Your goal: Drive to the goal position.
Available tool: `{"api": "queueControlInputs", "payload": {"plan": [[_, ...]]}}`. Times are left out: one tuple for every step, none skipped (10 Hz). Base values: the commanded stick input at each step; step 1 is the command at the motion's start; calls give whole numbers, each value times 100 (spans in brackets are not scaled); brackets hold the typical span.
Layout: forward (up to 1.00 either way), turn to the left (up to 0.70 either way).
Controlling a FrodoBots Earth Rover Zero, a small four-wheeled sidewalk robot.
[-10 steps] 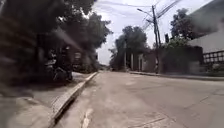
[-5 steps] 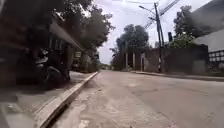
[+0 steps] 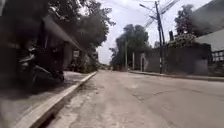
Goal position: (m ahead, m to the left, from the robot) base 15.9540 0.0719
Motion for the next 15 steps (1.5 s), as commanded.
{"api": "queueControlInputs", "payload": {"plan": [[70, -34], [70, -18], [70, 0], [70, 0], [70, 0], [70, 0], [70, 0], [70, -1], [70, -5], [70, -16], [70, -27], [70, 0], [70, 0], [70, 0], [70, 0]]}}
